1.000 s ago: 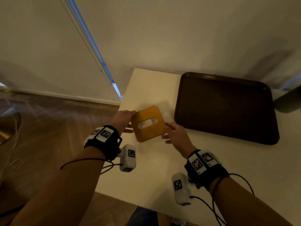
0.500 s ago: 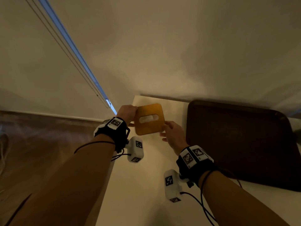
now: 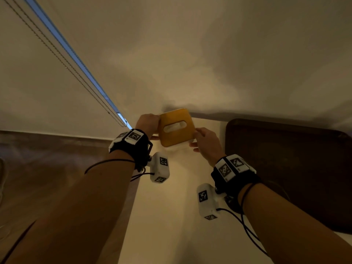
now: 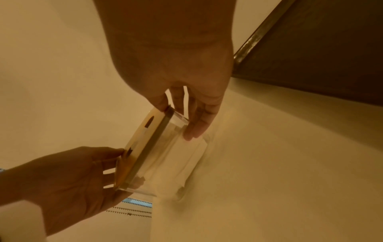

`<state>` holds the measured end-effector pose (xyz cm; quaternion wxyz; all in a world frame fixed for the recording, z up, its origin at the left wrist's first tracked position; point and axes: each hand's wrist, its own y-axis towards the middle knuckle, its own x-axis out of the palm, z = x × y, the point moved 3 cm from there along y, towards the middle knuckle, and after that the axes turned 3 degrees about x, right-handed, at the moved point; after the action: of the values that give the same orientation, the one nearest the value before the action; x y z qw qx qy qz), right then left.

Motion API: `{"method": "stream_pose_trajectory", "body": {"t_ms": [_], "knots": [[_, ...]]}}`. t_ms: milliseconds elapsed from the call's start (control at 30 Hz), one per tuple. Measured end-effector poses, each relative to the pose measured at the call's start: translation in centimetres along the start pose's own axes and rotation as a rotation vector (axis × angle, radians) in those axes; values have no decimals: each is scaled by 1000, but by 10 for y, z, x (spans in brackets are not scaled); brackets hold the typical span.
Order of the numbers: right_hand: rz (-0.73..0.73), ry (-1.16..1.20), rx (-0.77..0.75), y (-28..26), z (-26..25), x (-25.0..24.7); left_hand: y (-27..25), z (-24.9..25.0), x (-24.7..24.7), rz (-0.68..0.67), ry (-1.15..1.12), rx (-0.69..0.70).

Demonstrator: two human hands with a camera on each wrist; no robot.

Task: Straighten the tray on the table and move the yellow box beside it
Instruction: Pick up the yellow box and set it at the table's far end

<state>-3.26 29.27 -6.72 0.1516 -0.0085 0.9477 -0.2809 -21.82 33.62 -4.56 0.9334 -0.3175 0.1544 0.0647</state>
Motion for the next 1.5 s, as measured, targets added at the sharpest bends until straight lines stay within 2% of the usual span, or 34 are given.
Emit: {"method": "stream_pose_trajectory", "body": {"t_ms": [100, 200, 300, 467, 633, 867, 1167, 1500], "knots": [[11, -49, -15, -1, 0, -1, -5, -4, 0, 24, -65, -10], [137, -99, -98, 1, -4, -12, -13, -17, -6, 110, -145, -9], [226, -28, -112, 3, -14, -24, -24, -36, -9, 163, -215, 2], [106, -2, -72, 14, -19, -16, -39, -49, 4, 195, -267, 54], [73, -12, -74, 20, -16, -8, -39, -51, 7, 229, -263, 84], [98, 20, -104, 14, -13, -2, -29, -49, -3, 231, -231, 129], [121, 88, -93, 12, -9, 8, -21, -33, -16, 134, -120, 191], [154, 142, -106, 15, -10, 14, -12, -26, -21, 86, -136, 218]]}}
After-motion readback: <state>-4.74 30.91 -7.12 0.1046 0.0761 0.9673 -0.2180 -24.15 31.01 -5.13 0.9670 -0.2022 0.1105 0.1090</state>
